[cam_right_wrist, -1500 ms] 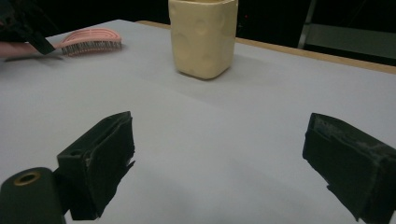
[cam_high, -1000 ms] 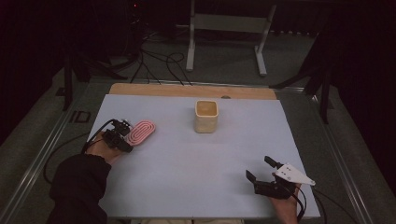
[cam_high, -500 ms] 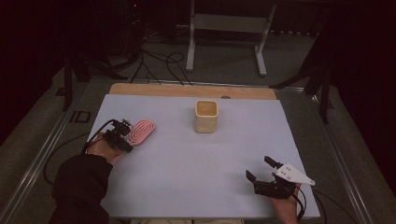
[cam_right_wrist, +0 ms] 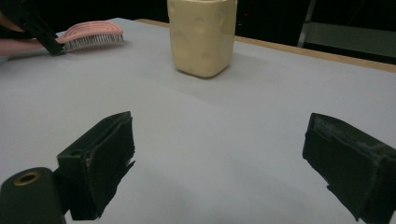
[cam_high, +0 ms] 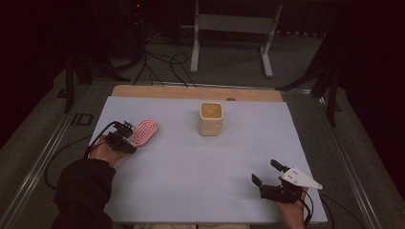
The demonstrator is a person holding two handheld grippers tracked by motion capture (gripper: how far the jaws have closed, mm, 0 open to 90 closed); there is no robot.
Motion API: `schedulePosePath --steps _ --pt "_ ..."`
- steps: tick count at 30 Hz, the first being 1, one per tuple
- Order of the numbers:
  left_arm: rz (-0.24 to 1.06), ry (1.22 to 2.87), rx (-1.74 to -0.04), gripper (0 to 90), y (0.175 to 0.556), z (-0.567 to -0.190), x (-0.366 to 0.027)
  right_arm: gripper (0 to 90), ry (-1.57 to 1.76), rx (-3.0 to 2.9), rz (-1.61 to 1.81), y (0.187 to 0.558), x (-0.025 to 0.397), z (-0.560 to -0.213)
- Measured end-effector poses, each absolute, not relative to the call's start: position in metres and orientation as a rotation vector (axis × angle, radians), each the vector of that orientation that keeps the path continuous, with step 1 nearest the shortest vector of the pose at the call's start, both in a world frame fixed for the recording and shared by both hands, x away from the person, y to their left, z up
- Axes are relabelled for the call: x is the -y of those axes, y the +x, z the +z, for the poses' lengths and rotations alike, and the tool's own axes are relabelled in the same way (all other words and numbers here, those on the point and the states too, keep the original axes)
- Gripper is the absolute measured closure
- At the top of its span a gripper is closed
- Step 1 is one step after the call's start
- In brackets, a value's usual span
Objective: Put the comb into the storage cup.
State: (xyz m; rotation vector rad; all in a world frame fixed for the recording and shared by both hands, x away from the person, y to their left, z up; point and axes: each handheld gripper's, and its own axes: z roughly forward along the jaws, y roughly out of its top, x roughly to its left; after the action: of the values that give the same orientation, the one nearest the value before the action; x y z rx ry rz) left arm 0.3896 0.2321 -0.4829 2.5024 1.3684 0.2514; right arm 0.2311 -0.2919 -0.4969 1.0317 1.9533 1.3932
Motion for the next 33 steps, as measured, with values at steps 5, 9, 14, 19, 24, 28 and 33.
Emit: schedulePosePath --steps 5,9,14,19,24,28,33 --pt "0.283 2.441 -1.359 69.8 0.386 -0.471 -0.237 8.7 1.034 -1.953 1.393 0.231 0.292 -0.497" --pt "0.314 2.407 -1.346 69.8 0.383 -0.463 -0.238 8.7 1.032 -1.955 1.392 0.231 0.291 -0.497" --pt "0.346 2.367 -1.327 69.8 0.380 -0.453 -0.236 8.7 1.035 -1.956 1.391 0.231 0.291 -0.497" --pt "0.383 2.339 -1.302 69.8 0.378 -0.444 -0.231 8.7 1.034 -1.956 1.393 0.231 0.291 -0.497" --pt "0.433 2.309 -1.283 69.8 0.376 -0.435 -0.224 8.7 1.035 -1.956 1.394 0.231 0.291 -0.497" --pt "0.463 2.279 -1.262 69.8 0.374 -0.429 -0.220 8.7 1.034 -1.957 1.395 0.231 0.291 -0.497" --pt "0.496 2.248 -1.237 69.7 0.371 -0.424 -0.216 8.7 1.036 -1.959 1.394 0.231 0.291 -0.497"
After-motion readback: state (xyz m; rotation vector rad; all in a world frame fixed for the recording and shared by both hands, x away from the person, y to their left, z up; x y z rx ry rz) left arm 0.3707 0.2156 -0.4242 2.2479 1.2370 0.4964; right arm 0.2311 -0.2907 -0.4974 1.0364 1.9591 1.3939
